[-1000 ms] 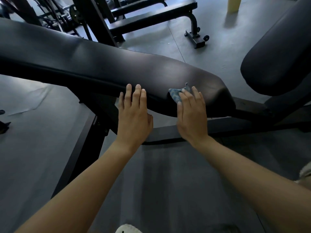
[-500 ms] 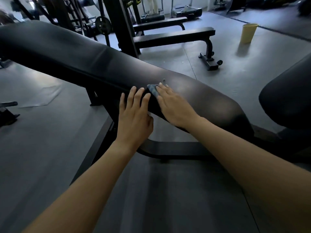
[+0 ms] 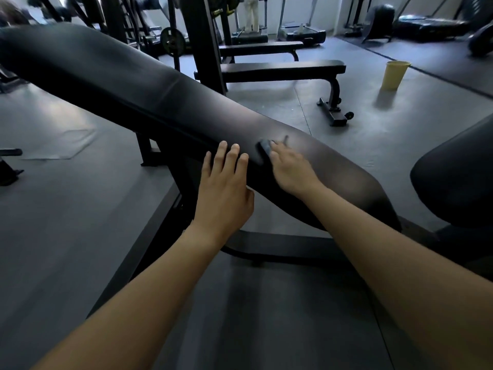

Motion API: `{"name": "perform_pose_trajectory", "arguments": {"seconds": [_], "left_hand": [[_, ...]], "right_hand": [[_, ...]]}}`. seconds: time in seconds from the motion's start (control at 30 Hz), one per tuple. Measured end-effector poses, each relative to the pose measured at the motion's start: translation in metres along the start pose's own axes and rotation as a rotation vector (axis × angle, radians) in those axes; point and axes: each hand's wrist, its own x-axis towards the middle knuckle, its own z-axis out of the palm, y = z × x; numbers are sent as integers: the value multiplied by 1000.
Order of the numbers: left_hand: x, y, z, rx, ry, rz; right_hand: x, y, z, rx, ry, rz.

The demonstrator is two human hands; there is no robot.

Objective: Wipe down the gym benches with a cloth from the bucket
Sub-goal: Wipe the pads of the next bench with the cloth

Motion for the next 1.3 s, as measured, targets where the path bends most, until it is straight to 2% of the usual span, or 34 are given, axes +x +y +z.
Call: {"name": "perform_pose_trajectory", "arguments": {"seconds": [0.1, 0.23, 0.33, 0.4, 0.47, 0.57, 0.67, 0.8, 0.9, 0.97, 1.1, 1.17, 1.3], "left_hand": [[1, -2, -1, 3, -4, 0], [2, 1, 1, -19, 1, -7], [1, 0, 2, -8, 11, -8], [0, -3, 2, -11, 17, -2], [-2, -6, 2, -16, 20, 10], [-4, -11, 3, -23, 16, 29], [-5, -11, 2, -31, 6, 35], [-5, -11, -2, -34, -7, 26], [-7, -8, -3, -18, -23, 17], [-9, -6, -4, -14, -32, 14], [-14, -5, -5, 4, -43, 13], [-17, -7, -5, 18, -48, 15], [-21, -17, -7, -6, -37, -4]], "right_hand": [[18, -25, -2, 71, -45, -160], [4, -14, -6, 108, -3, -176], [-12, 13, -8, 7, -6, -45], [-14, 28, -8, -3, 0, 105], [-9, 29, -8, 19, -17, 178], [-1, -1, -9, 77, -37, 84], [-2, -25, -5, 167, 15, -82], [-24, 1, 7, 110, 8, -189], [-51, 19, 7, 70, 102, -96], [-64, 21, 9, 131, 180, 23], [-58, -7, 14, 145, 233, 160], [-51, -30, 14, 103, 226, 79], [-45, -48, 13, -32, 164, -223]]}}
